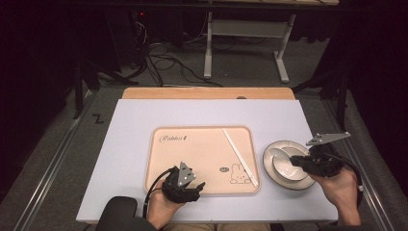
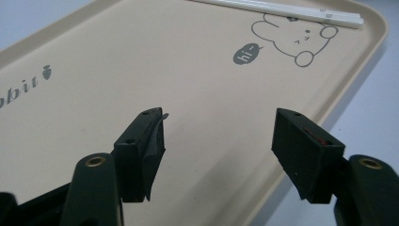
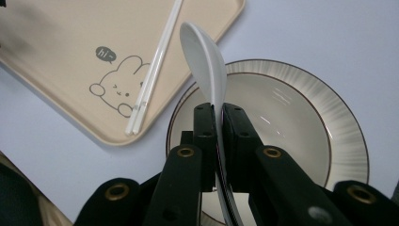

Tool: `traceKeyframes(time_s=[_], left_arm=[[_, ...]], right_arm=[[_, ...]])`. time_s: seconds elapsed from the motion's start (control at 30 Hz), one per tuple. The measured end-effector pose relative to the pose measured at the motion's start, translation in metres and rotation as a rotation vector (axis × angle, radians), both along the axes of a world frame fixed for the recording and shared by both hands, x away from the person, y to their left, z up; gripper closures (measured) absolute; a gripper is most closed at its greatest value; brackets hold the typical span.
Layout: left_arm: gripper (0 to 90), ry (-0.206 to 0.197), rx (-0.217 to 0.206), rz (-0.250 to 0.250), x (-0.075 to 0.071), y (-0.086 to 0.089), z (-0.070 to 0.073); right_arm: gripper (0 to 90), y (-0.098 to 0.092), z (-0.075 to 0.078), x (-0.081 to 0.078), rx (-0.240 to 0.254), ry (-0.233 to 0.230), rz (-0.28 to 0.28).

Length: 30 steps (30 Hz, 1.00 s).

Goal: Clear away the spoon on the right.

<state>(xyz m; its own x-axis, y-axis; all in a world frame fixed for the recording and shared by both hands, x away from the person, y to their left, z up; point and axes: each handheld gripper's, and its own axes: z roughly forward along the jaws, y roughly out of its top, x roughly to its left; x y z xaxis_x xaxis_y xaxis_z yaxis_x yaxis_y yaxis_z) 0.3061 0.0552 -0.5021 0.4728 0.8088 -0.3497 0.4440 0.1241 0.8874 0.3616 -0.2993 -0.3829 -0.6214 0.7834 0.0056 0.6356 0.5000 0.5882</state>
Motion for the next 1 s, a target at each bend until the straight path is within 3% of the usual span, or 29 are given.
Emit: traceKeyframes(time_s=[0.2,0.43,0.63,0.87,1.0], left_arm=[[35.0,0.015,0.02,-0.009,0.002,-0.005,-0.004],[34.9,0.017,0.025,-0.011,0.001,-0.006,-0.005],[34.9,0.013,0.02,-0.006,0.001,-0.005,-0.005],[34.9,0.009,0.016,-0.008,0.0,-0.003,-0.003],[34.9,0.006,0.005,-0.007,0.001,0.0,0.0]], right_arm=[[85.9,0.019,0.001,-0.003,0.007,-0.045,0.009],[85.9,0.039,-0.01,0.0,-0.034,-0.031,0.048],[85.9,0.048,-0.013,0.0,-0.044,-0.028,0.054],[85.9,0.061,-0.022,0.001,-0.102,-0.04,0.051],[85.9,0.066,-0.023,0.001,-0.098,-0.04,0.054]])
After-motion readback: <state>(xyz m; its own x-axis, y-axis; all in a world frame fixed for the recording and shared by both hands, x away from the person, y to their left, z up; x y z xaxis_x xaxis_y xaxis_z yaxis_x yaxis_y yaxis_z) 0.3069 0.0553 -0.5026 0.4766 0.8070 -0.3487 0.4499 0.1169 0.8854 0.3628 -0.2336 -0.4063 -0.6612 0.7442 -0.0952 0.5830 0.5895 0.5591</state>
